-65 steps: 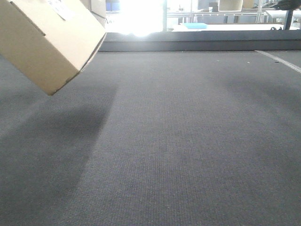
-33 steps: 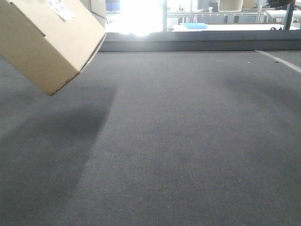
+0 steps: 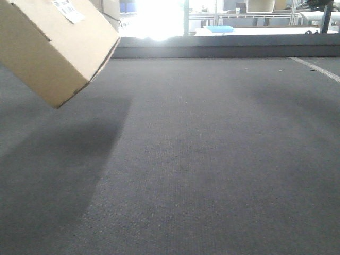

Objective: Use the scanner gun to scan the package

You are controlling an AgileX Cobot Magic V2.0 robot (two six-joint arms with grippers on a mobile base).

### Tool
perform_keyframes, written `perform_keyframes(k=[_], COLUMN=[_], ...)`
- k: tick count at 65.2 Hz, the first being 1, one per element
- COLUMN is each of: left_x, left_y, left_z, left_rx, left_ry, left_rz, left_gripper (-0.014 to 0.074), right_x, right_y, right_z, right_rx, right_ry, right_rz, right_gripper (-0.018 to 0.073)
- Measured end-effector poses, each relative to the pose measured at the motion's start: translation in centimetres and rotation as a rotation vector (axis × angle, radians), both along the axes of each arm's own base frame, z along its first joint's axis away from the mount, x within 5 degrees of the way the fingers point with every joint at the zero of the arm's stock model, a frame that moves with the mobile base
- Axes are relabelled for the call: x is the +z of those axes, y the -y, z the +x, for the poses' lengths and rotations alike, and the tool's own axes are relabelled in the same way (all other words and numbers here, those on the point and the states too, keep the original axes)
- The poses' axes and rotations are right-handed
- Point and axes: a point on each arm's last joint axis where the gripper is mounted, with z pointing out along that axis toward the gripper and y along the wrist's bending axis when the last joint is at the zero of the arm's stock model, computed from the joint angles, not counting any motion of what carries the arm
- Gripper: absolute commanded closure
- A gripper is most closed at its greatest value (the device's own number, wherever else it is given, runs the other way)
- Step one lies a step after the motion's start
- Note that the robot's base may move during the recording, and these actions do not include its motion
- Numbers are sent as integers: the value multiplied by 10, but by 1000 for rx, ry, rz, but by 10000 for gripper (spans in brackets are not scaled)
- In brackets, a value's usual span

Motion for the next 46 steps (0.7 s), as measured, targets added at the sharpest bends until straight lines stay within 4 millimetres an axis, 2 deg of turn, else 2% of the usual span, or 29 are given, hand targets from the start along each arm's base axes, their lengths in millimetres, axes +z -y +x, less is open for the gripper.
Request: perform_keyframes(k=[46], left_x=[0], left_y=[0], left_z=[0], left_rx=[0], left_ry=[0], left_rz=[1], left_gripper=[708], right_x=[0], right_y=[0], right_z=[0], right_rx=[3], right_ry=[4], right_rz=[-30], right_gripper=[711])
